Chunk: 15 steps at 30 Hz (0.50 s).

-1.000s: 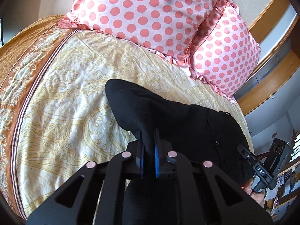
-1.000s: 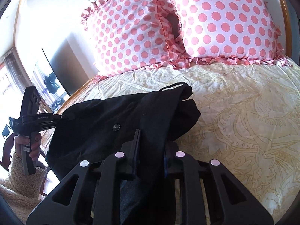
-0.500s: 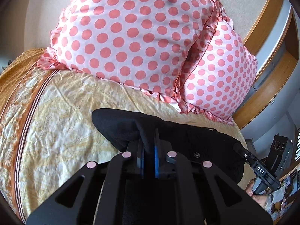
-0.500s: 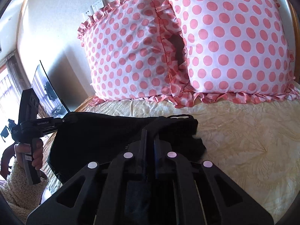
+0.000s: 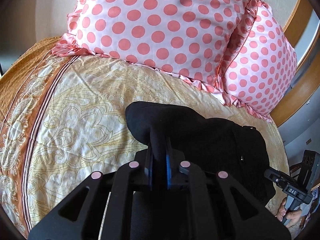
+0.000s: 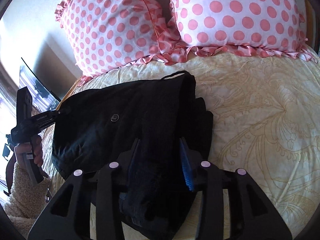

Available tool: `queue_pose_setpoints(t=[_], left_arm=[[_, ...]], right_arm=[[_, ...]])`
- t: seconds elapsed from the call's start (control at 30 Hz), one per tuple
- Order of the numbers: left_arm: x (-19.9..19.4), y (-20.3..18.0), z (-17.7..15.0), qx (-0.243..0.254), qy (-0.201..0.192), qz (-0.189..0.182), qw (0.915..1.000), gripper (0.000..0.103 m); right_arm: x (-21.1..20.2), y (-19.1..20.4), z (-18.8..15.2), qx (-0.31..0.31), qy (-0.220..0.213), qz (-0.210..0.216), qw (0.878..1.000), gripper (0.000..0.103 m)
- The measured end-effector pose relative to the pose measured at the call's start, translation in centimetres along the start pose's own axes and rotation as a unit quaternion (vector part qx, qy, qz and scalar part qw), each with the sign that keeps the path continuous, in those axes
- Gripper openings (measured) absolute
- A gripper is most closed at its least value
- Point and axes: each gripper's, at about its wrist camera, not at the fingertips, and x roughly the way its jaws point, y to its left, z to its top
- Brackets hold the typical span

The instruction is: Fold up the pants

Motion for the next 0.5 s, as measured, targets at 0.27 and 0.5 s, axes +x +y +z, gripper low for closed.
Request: queue_pose_setpoints(t=[0.27, 0.5], left_arm=[[0.1, 0.1, -0.6, 0.001, 0.004, 0.010, 0.9999, 0.037], [-0.9, -0.6, -0.8, 0.028, -0.016, 0.019, 0.9993, 0.071]], right_arm=[[0.0, 1.1, -1.6, -0.017, -0.005, -0.003, 1.000, 0.013], [-2.3, 1.3, -4.6, -0.004, -0.013, -0.011, 1.000, 0.009]])
